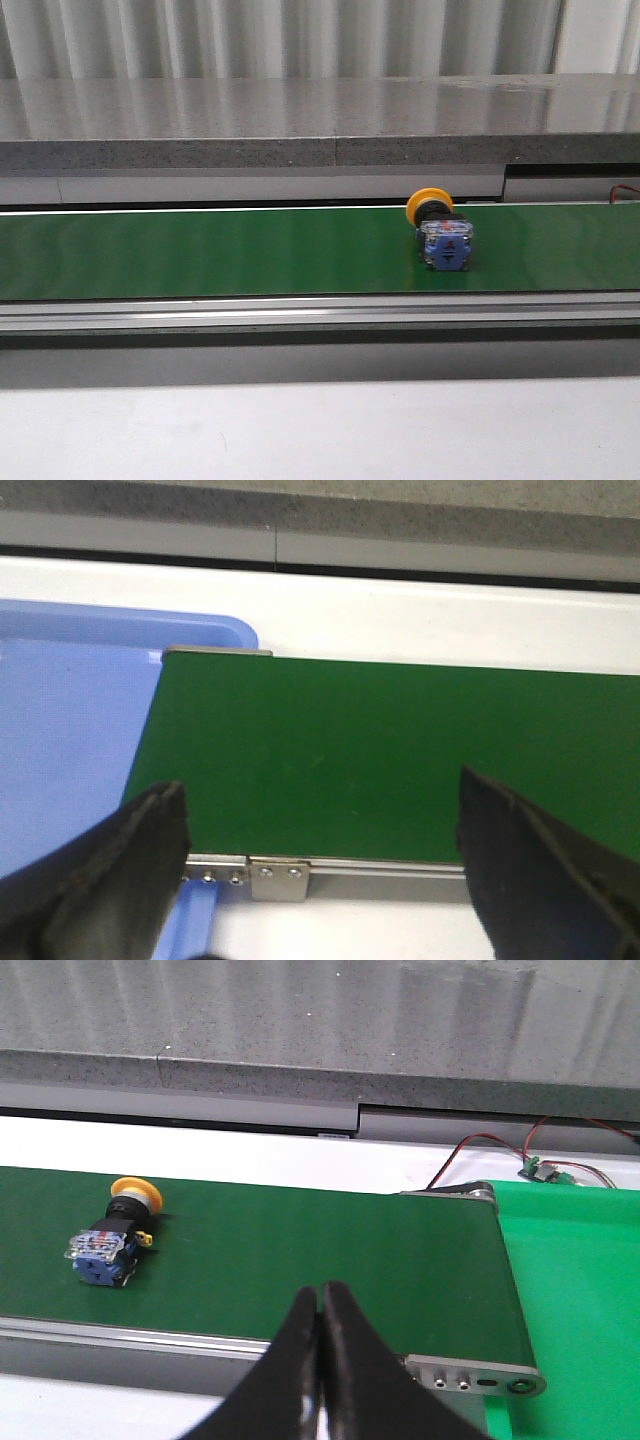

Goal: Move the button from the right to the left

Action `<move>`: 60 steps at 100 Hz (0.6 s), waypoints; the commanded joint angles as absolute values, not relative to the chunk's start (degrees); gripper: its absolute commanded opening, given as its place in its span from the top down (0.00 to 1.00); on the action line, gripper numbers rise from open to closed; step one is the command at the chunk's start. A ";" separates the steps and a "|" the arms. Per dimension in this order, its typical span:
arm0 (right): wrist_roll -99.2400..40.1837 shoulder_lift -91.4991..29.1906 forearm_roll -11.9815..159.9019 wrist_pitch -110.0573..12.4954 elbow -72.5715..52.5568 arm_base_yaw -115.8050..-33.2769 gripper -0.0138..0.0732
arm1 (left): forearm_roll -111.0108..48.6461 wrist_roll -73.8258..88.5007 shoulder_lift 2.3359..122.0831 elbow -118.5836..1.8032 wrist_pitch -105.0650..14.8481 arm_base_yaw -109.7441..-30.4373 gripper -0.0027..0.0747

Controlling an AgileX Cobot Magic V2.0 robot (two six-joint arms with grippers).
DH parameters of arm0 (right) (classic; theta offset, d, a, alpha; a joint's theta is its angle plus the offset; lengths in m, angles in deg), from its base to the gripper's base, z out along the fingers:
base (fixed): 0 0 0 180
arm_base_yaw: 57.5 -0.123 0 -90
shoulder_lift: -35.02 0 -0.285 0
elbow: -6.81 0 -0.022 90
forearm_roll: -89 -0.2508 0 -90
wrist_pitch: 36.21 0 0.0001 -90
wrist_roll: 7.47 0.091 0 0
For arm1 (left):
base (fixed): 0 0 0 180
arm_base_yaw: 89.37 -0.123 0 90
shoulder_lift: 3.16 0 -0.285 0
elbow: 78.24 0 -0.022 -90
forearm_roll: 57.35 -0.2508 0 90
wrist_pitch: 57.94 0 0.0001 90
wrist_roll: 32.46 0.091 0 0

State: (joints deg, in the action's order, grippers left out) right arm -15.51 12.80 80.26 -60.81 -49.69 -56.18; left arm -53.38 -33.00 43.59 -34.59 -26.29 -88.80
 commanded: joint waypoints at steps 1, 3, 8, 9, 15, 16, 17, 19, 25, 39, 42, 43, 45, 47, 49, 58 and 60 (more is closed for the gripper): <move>-16.07 12.36 79.88 -56.20 -48.34 -56.27 0.92 | -50.45 -33.09 48.42 -40.27 -24.41 -88.86 0.26; -16.07 12.36 79.88 -56.20 -48.34 -56.27 0.92 | -49.85 -32.98 49.74 -41.36 -23.11 -88.86 0.26; -16.07 12.36 79.88 -56.20 -48.34 -56.27 0.92 | -48.86 -33.00 52.75 -43.87 -20.27 -88.86 0.26; -16.07 12.36 79.88 -56.20 -48.34 -56.27 0.92 | -48.73 -33.00 53.63 -44.58 -19.88 -88.86 0.26; -16.07 12.36 79.88 -56.20 -48.34 -56.27 0.92 | -48.39 -32.46 57.30 -47.22 -17.11 -88.59 0.26; -16.07 12.36 79.88 -56.20 -48.34 -56.27 0.92 | -48.39 -32.46 58.19 -47.83 -16.86 -88.33 0.26; -16.07 12.36 79.88 -56.20 -48.34 -56.27 0.92 | -48.39 -32.46 58.63 -48.14 -16.38 -88.22 0.26; -16.07 12.36 79.88 -56.20 -48.34 -56.27 0.92 | -48.39 -32.46 59.90 -49.02 -15.84 -87.82 0.26; -16.07 12.36 79.88 -56.20 -48.34 -56.27 0.92 | -48.39 -32.46 63.36 -51.38 -14.92 -86.29 0.25; -16.07 12.36 79.88 -56.20 -48.34 -56.27 0.92 | -48.39 -32.86 69.94 -55.94 -14.50 -80.93 0.20; -16.07 12.36 79.88 -56.20 -48.34 -56.27 0.92 | -48.39 -32.86 71.19 -56.87 -14.50 -79.68 0.19; -16.07 12.36 79.88 -56.20 -48.34 -56.27 0.92 | -48.39 -33.02 71.51 -57.11 -14.50 -79.36 0.19; -16.07 12.36 79.88 -56.20 -48.34 -56.27 0.92 | -48.39 -33.19 72.48 -57.83 -14.41 -78.42 0.18; -16.07 12.36 79.88 -56.20 -48.34 -56.27 0.92 | -48.39 -33.36 73.47 -58.59 -14.30 -77.48 0.18; -16.07 12.36 79.88 -56.20 -48.34 -56.27 0.92 | -48.39 -33.52 74.45 -59.36 -14.15 -76.54 0.18; -16.07 12.36 79.88 -56.20 -48.34 -56.27 0.92 | -48.49 -36.02 78.78 -62.80 -13.16 -72.60 0.18; -16.07 12.36 79.88 -56.20 -48.34 -56.27 0.92 | -48.49 -36.46 79.80 -63.63 -12.77 -71.70 0.18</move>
